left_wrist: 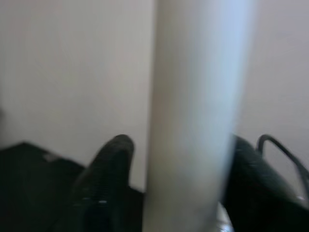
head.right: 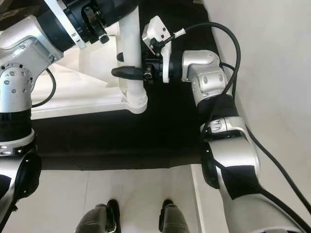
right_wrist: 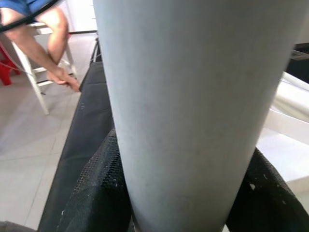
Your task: Building children table
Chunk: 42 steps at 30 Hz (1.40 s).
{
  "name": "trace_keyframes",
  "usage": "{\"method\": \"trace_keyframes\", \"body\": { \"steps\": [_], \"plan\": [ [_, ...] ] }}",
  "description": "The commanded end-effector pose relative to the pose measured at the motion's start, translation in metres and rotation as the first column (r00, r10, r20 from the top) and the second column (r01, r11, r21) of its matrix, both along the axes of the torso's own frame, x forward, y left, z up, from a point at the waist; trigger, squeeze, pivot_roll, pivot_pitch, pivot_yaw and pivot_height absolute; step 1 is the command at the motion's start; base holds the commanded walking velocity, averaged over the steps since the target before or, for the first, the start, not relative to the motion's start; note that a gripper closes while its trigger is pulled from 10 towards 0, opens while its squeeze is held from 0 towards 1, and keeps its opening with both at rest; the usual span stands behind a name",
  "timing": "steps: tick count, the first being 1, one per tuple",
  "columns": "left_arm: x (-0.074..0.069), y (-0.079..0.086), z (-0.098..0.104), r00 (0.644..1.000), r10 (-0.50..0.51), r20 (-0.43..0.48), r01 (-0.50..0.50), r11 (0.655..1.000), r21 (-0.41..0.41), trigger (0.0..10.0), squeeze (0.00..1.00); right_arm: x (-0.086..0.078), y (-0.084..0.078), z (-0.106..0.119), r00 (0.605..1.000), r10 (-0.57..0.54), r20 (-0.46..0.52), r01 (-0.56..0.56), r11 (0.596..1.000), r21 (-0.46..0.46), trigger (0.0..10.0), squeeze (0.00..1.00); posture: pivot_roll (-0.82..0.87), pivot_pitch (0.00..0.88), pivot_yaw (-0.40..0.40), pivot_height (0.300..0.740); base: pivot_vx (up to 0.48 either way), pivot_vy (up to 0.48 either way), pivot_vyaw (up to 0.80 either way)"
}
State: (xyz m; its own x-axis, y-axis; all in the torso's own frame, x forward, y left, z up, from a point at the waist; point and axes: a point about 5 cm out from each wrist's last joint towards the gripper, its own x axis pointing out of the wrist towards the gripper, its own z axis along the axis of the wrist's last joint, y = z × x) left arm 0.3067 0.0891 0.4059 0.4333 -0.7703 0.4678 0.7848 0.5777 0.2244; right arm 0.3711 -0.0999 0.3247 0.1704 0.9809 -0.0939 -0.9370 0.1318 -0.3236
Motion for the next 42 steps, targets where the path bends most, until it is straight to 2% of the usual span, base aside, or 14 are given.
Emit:
{"method": "trace_keyframes", "body": {
  "steps": [1,5,6,7,8,10,11,12,13,27,28,30,31,42],
  "plan": [
    [0.008,0.006,-0.006,0.997,0.051,-0.052,-0.051,0.999,-0.001,10.0,1.00,-0.003,0.010,-0.010,0.997,0.073,-0.033,-0.074,0.997,-0.033,0.0,0.00,0.01,0.295,0.016,0.740,0.000,0.000,0.00],
    [0.008,0.006,-0.006,0.997,0.056,-0.052,-0.056,0.998,-0.002,10.0,1.00,-0.001,0.008,-0.011,0.998,0.045,-0.035,-0.047,0.998,-0.034,0.0,0.00,0.01,0.296,0.013,0.740,0.000,0.000,0.00],
    [0.007,0.006,-0.005,0.997,0.057,-0.049,-0.057,0.998,-0.001,10.0,0.00,0.002,0.005,-0.018,0.997,-0.047,-0.054,0.045,0.998,-0.046,0.0,0.00,0.00,0.298,-0.005,0.740,0.000,0.000,0.00],
    [0.007,0.006,-0.005,0.997,0.057,-0.049,-0.057,0.998,-0.001,10.0,0.00,0.002,0.005,-0.018,0.997,-0.047,-0.054,0.045,0.998,-0.046,0.0,0.00,0.00,0.298,-0.005,0.740,0.000,0.000,0.00],
    [0.008,0.010,-0.003,0.995,0.094,-0.045,-0.094,0.996,-0.006,10.0,0.00,0.011,-0.006,-0.051,0.805,-0.576,-0.143,0.580,0.815,-0.017,0.0,0.00,0.02,0.304,-0.031,0.740,0.000,0.000,0.00],
    [0.008,0.010,-0.003,0.995,0.094,-0.045,-0.094,0.996,-0.006,10.0,0.00,0.011,-0.006,-0.051,0.805,-0.576,-0.143,0.580,0.815,-0.017,0.0,0.00,0.02,0.304,-0.031,0.740,0.000,0.000,0.00],
    [0.009,0.013,-0.003,0.993,0.106,-0.054,-0.107,0.994,-0.014,10.0,0.00,-0.002,-0.011,-0.079,0.675,-0.710,-0.200,0.711,0.698,-0.083,0.0,0.00,0.02,0.318,-0.017,0.740,0.000,0.000,0.00],
    [0.009,0.013,-0.003,0.993,0.106,-0.054,-0.107,0.994,-0.014,10.0,0.00,-0.002,-0.011,-0.079,0.675,-0.710,-0.200,0.711,0.698,-0.083,0.0,0.00,0.02,0.318,-0.017,0.740,0.000,0.000,0.00],
    [0.010,0.015,-0.004,0.992,0.115,-0.060,-0.116,0.993,-0.015,10.0,0.00,-0.015,-0.012,-0.095,0.594,-0.768,-0.240,0.767,0.631,-0.120,0.0,0.00,0.01,0.317,-0.007,0.740,0.000,0.000,0.00],
    [0.013,0.012,-0.003,0.992,0.114,-0.060,-0.114,0.993,0.008,10.0,0.00,-0.020,-0.003,-0.087,0.595,-0.749,-0.291,0.763,0.640,-0.087,0.0,0.00,0.00,0.301,-0.003,0.740,0.000,0.000,0.00],
    [0.012,0.012,-0.005,0.993,0.108,-0.057,-0.107,0.994,0.021,6.0,0.00,-0.027,0.002,-0.084,0.569,-0.766,-0.301,0.785,0.614,-0.079,0.0,0.00,0.00,0.298,0.002,0.740,0.000,0.000,0.00],
    [0.012,0.012,-0.005,0.993,0.108,-0.057,-0.107,0.994,0.021,6.0,0.00,-0.027,0.002,-0.084,0.569,-0.766,-0.301,0.785,0.614,-0.079,0.0,0.00,0.00,0.298,0.002,0.740,0.000,0.000,0.00],
    [0.011,0.011,-0.005,0.995,0.089,-0.054,-0.088,0.996,0.029,0.0,0.00,-0.034,0.005,-0.080,0.542,-0.780,-0.312,0.804,0.589,-0.075,0.0,0.00,0.00,0.297,0.006,0.740,0.000,0.000,0.00],
    [0.012,0.006,-0.012,0.996,0.052,-0.068,-0.047,0.996,0.079,0.0,0.00,-0.038,0.008,-0.077,0.541,-0.773,-0.331,0.804,0.591,-0.067,0.0,0.00,0.00,0.295,0.013,0.740,0.000,0.000,0.00]
  ]
}}
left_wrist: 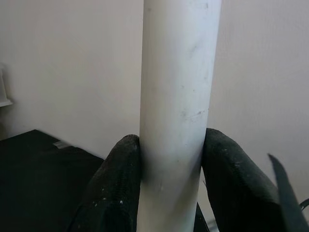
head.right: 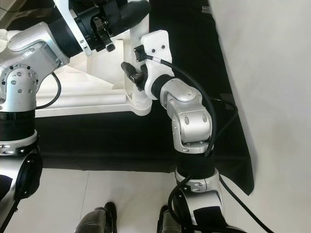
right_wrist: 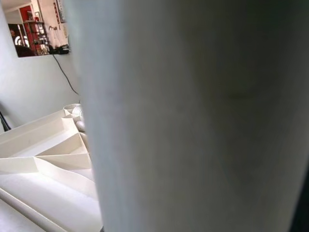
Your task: Building children table
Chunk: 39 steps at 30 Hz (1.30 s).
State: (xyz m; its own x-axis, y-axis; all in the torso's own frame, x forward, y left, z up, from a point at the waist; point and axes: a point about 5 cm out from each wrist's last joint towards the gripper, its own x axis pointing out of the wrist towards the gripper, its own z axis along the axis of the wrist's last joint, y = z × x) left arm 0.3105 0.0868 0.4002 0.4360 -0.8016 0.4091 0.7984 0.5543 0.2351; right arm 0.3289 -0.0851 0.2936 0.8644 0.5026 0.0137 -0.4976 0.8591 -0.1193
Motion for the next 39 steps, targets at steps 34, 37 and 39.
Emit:
{"method": "trace_keyframes", "body": {
  "steps": [34,37,39],
  "plan": [
    [0.004,0.003,-0.006,0.999,0.029,-0.031,-0.028,0.998,0.054,0.0,0.00,0.021,0.014,0.022,0.527,0.846,-0.078,-0.832,0.494,-0.252,0.0,0.00,0.04,0.280,0.009,0.740,0.000,0.000,0.00],
    [0.004,0.004,-0.005,0.999,0.031,-0.033,-0.029,0.998,0.054,0.0,0.00,0.024,0.016,0.023,0.494,0.866,-0.073,-0.850,0.463,-0.250,0.0,0.00,0.05,0.289,0.006,0.740,0.000,0.000,0.00],
    [0.003,0.004,-0.005,0.999,0.032,-0.035,-0.031,0.998,0.052,0.0,0.00,0.026,0.017,0.024,0.474,0.878,-0.066,-0.861,0.447,-0.244,0.0,0.00,0.05,0.294,0.005,0.740,0.000,0.000,0.00]
  ]
}}
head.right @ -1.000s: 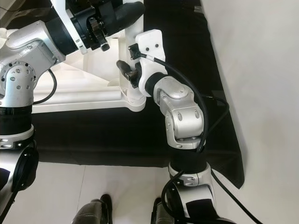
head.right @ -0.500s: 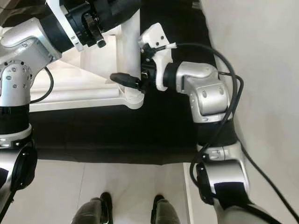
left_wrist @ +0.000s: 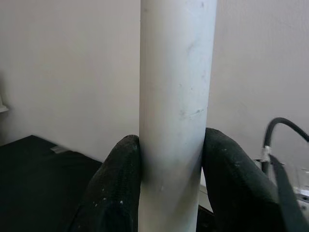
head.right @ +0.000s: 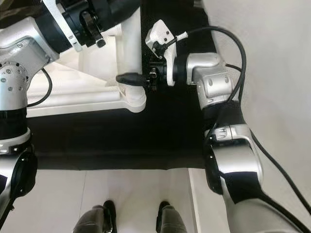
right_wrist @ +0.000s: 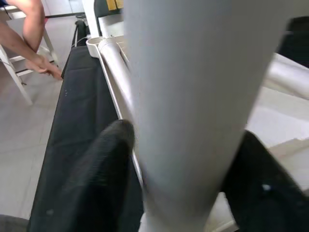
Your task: Building children table
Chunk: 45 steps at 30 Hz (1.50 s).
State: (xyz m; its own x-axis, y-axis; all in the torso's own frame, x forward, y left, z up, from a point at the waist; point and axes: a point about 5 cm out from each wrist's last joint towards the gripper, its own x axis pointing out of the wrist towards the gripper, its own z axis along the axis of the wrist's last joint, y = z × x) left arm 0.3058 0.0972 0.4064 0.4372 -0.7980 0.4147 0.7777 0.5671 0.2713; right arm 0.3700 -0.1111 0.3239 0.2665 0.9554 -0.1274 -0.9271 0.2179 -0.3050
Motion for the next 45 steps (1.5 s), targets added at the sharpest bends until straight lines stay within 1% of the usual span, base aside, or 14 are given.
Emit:
{"method": "trace_keyframes", "body": {
  "steps": [1,12,13,14,15,19,20,31,32,33,35,36,37,45],
  "plan": [
    [0.008,-0.007,-0.012,0.997,0.014,-0.072,-0.011,0.999,0.038,0.0,0.00,-0.015,0.043,-0.006,0.956,0.291,-0.022,-0.292,0.956,-0.034,0.0,0.00,0.05,0.294,0.005,0.740,0.000,0.000,0.00],
    [0.009,-0.007,-0.012,0.997,0.020,-0.072,-0.017,0.999,0.037,0.0,0.00,-0.010,0.044,-0.006,0.947,0.321,-0.016,-0.321,0.947,-0.020,0.0,0.00,0.05,0.309,0.004,0.740,0.000,0.000,0.00],
    [0.010,-0.005,-0.012,0.995,0.028,-0.096,-0.028,1.000,0.006,2.2,1.00,-0.009,0.044,-0.006,0.946,0.323,-0.013,-0.324,0.946,-0.017,0.0,0.00,0.05,0.309,0.004,0.740,0.000,0.000,0.00],
    [0.010,-0.005,-0.012,0.995,0.028,-0.096,-0.028,1.000,0.006,2.2,1.00,-0.009,0.044,-0.006,0.946,0.323,-0.013,-0.324,0.946,-0.017,0.0,0.00,0.05,0.309,0.004,0.740,0.000,0.000,0.00],
    [0.011,-0.004,-0.012,0.995,0.039,-0.097,-0.039,0.999,0.004,10.0,1.00,-0.007,0.044,-0.006,0.947,0.322,-0.011,-0.322,0.947,-0.015,0.0,0.00,0.05,0.310,0.005,0.740,0.000,0.000,0.00],
    [0.012,-0.003,-0.009,0.994,0.054,-0.090,-0.055,0.998,-0.012,10.0,1.00,-0.003,0.041,-0.010,0.966,0.260,-0.009,-0.260,0.966,-0.005,0.0,0.00,0.04,0.311,0.000,0.740,0.000,0.000,0.00],
    [0.011,-0.003,-0.007,0.995,0.041,-0.088,-0.043,0.999,-0.021,10.0,0.00,-0.001,0.039,-0.013,0.977,0.213,-0.013,-0.213,0.977,-0.014,0.0,0.00,0.04,0.311,0.000,0.740,0.000,0.000,0.00],
    [0.010,0.007,-0.007,0.992,0.089,-0.084,-0.092,0.995,-0.026,10.0,0.00,-0.022,0.030,-0.053,0.985,-0.116,-0.131,0.113,0.993,-0.029,0.0,0.00,0.03,0.325,-0.018,0.740,0.000,0.000,0.00],
    [0.010,0.009,-0.009,0.991,0.091,-0.093,-0.094,0.995,-0.025,10.0,0.00,-0.031,0.031,-0.074,0.937,-0.306,-0.169,0.296,0.951,-0.084,0.0,0.00,0.02,0.330,-0.015,0.740,0.000,0.000,0.00],
    [0.010,0.009,-0.009,0.991,0.091,-0.093,-0.094,0.995,-0.025,10.0,0.00,-0.031,0.031,-0.074,0.937,-0.306,-0.169,0.296,0.951,-0.084,0.0,0.00,0.02,0.330,-0.015,0.740,0.000,0.000,0.00],
    [0.009,0.008,-0.012,0.991,0.087,-0.101,-0.090,0.996,-0.019,10.0,0.00,-0.042,0.021,-0.100,0.728,-0.666,-0.165,0.658,0.746,-0.107,0.0,0.00,0.02,0.320,-0.016,0.740,0.000,0.000,0.00],
    [0.009,0.008,-0.012,0.991,0.087,-0.101,-0.090,0.996,-0.019,10.0,0.00,-0.042,0.021,-0.100,0.728,-0.666,-0.165,0.658,0.746,-0.107,0.0,0.00,0.02,0.320,-0.016,0.740,0.000,0.000,0.00],
    [0.009,0.007,-0.012,0.991,0.083,-0.101,-0.085,0.996,-0.020,10.0,0.00,-0.043,0.021,-0.104,0.654,-0.729,-0.200,0.727,0.680,-0.102,0.0,0.00,0.01,0.318,-0.015,0.740,0.000,0.000,0.00],
    [0.007,0.009,-0.010,0.992,0.085,-0.089,-0.087,0.996,-0.014,10.0,0.00,-0.036,0.028,-0.092,0.608,-0.758,-0.236,0.773,0.633,-0.044,0.0,0.00,0.02,0.296,-0.024,0.740,0.000,0.000,0.00]
  ]
}}
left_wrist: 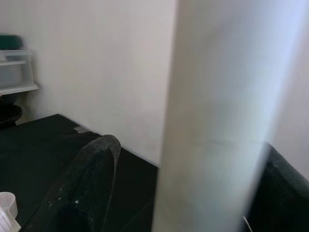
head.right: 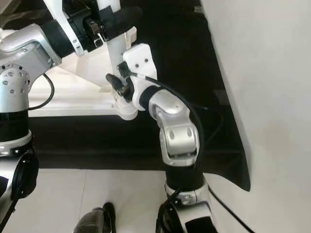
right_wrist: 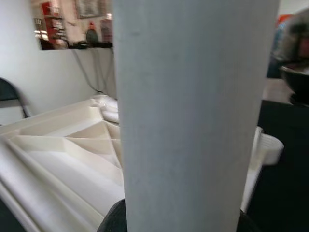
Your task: Building children table
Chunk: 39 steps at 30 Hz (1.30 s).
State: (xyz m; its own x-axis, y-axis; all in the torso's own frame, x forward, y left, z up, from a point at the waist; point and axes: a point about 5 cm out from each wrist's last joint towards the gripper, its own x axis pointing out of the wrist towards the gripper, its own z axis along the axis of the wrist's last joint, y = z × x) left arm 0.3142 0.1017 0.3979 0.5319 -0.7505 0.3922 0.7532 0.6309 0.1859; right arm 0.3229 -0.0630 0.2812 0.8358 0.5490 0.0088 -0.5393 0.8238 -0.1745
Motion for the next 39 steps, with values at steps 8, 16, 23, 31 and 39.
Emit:
{"method": "trace_keyframes", "body": {
  "steps": [8,16,23,31,39],
  "plan": [
    [-0.016,0.005,-0.001,0.997,-0.076,0.012,0.075,0.996,0.057,10.0,0.00,0.004,-0.014,-0.045,0.955,-0.174,-0.240,0.171,0.985,-0.034,0.0,0.00,0.03,0.274,-0.019,0.740,0.000,0.000,0.00],
    [-0.043,0.015,0.013,0.986,-0.157,0.063,0.153,0.987,0.053,10.0,0.00,0.004,-0.010,-0.046,0.954,-0.165,-0.250,0.166,0.986,-0.015,3.0,0.00,0.03,0.251,-0.015,0.740,0.000,0.000,0.00],
    [-0.065,0.032,0.023,0.982,-0.161,0.099,0.161,0.987,0.011,10.0,0.00,0.006,-0.008,-0.047,0.956,-0.150,-0.252,0.152,0.988,-0.009,10.0,0.00,0.04,0.242,-0.021,0.740,0.000,0.000,0.00],
    [-0.077,0.064,0.018,0.997,0.012,0.082,-0.012,1.000,0.006,10.0,0.00,0.011,-0.010,-0.040,0.961,-0.140,-0.237,0.154,0.987,0.041,10.0,1.00,0.06,0.236,-0.025,0.740,0.000,0.000,0.00],
    [-0.086,0.084,-0.002,0.994,0.108,0.008,-0.108,0.994,0.028,10.0,0.00,0.013,-0.014,-0.017,0.991,-0.009,-0.136,0.033,0.984,0.173,10.0,1.00,0.05,0.237,-0.022,0.740,0.000,0.000,0.00]
  ]
}}
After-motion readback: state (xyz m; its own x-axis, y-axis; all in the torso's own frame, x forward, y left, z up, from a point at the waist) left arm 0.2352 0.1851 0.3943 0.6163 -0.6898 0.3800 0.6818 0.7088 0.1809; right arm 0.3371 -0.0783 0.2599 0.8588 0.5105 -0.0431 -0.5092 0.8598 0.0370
